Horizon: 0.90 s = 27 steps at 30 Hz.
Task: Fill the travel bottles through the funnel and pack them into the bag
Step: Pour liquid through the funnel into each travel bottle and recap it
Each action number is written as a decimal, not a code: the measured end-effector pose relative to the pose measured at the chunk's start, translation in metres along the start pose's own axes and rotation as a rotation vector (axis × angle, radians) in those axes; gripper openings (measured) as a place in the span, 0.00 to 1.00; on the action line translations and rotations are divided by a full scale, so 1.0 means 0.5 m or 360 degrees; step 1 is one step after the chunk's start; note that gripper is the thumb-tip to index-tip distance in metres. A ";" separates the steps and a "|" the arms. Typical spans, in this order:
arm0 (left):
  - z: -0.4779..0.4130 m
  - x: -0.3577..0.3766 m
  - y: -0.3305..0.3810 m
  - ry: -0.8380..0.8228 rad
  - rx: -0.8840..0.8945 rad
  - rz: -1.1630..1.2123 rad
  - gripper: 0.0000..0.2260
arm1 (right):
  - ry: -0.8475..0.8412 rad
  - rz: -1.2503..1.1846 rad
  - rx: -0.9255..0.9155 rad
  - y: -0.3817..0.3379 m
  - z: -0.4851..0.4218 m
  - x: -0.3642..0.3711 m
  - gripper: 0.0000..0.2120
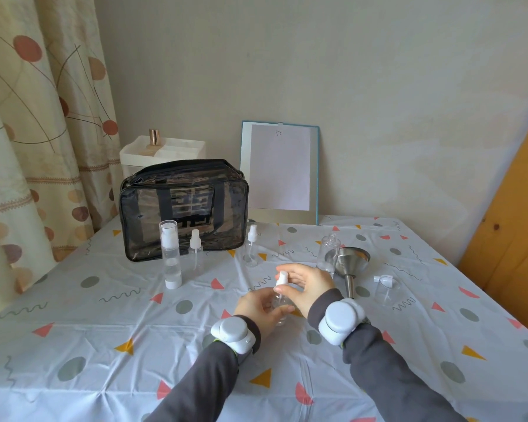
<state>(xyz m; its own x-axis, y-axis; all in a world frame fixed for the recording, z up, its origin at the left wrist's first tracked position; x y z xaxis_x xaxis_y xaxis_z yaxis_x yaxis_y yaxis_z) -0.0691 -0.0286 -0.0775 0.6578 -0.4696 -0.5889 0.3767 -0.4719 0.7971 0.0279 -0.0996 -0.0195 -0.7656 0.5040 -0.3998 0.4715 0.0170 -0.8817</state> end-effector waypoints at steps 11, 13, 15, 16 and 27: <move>0.003 -0.001 0.007 -0.0063 0.0006 0.0000 0.11 | 0.0135 -0.0069 0.0033 0.019 0.008 0.004 0.14; 0.003 -0.004 0.007 -0.0060 0.0012 0.0018 0.12 | 0.0154 -0.0100 0.0036 0.021 0.016 0.007 0.12; 0.003 -0.007 0.008 -0.0071 0.0015 -0.0011 0.11 | 0.0144 -0.0066 0.0032 0.026 0.023 0.008 0.10; 0.002 -0.009 0.008 -0.0088 0.0018 -0.0047 0.10 | 0.0122 -0.0022 0.0044 0.032 0.027 0.009 0.09; -0.001 -0.108 -0.036 0.0063 -0.0058 -0.0115 0.12 | -0.0289 0.0880 0.0316 0.125 0.041 0.022 0.24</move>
<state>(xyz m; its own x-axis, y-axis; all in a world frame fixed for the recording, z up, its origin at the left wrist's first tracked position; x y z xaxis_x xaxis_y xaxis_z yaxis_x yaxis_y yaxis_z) -0.1112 0.0056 -0.0600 0.6532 -0.4049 -0.6398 0.4473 -0.4755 0.7575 0.0404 -0.1105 -0.0843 -0.5015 0.2367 -0.8321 0.7431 -0.3747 -0.5544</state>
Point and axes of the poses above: each hand's wrist, its own z-axis away from the middle knuckle, its own x-axis out of the palm, y = z × x, the point moved 4 cm from there along -z, towards the middle knuckle, and after that the axes turned 9 degrees about -z, right-handed, at the moved point
